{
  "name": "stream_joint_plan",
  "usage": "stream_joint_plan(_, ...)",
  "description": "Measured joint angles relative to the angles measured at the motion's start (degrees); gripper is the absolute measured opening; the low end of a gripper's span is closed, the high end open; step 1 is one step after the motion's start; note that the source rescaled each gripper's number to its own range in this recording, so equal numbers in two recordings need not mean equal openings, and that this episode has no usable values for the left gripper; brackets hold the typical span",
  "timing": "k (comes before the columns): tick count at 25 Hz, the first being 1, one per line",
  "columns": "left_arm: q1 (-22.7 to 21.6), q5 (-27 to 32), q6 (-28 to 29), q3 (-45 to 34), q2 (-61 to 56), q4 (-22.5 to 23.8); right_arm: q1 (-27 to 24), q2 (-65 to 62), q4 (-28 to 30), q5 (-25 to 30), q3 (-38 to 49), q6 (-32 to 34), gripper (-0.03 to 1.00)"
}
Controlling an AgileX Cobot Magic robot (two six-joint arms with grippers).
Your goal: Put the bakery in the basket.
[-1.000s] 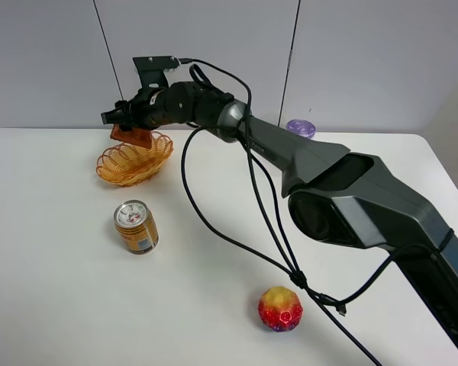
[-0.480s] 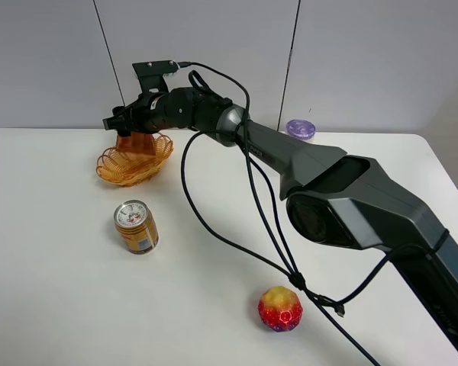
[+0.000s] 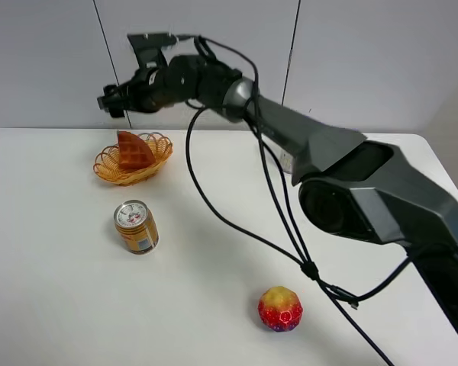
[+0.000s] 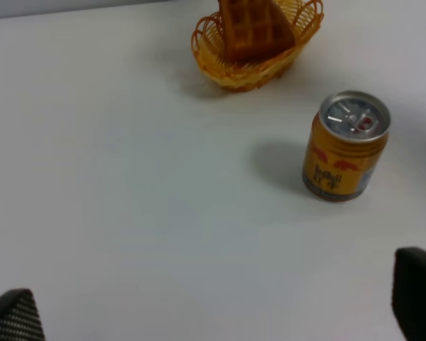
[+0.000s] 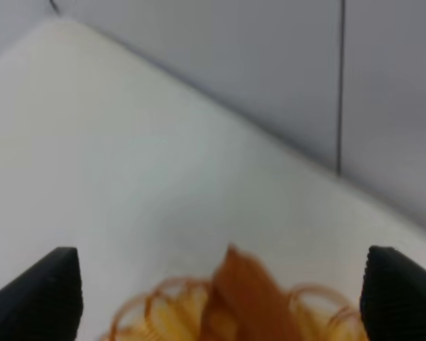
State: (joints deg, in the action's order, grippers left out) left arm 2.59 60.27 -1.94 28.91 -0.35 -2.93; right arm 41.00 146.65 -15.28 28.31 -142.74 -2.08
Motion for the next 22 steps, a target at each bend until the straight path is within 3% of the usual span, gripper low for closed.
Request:
stream_joint_plan(6, 0.0, 0.0, 0.0, 0.0, 0.0, 0.0, -3.3, -16.0, 7.4, 5.2, -0.1, 0.0, 0.52)
stream_joint_plan(14, 0.0, 0.0, 0.0, 0.0, 0.0, 0.0, -7.7, -35.9, 26.2, 23.9, -0.1, 4.4, 0.52)
stream_joint_plan(22, 0.0, 0.0, 0.0, 0.0, 0.0, 0.0, -8.1, -54.2, 41.2, 40.0, -0.3, 4.7, 0.52)
